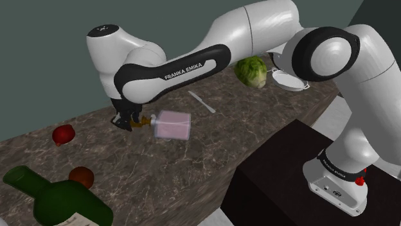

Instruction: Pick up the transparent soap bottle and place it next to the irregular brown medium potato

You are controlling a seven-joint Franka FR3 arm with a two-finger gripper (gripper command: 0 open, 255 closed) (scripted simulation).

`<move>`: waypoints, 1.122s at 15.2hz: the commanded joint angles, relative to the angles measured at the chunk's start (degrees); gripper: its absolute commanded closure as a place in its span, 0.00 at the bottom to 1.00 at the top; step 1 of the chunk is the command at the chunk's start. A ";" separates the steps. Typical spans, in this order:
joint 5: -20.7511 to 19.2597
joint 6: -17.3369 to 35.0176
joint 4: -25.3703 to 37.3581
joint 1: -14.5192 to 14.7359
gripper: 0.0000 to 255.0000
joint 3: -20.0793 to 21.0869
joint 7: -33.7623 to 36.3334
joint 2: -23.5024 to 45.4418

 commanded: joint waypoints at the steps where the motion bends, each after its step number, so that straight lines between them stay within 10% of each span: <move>1: 0.25 -1.59 1.28 0.15 1.00 0.15 -0.36 -0.37; 17: 1.31 -13.16 12.75 2.34 1.00 0.61 -2.56 -1.16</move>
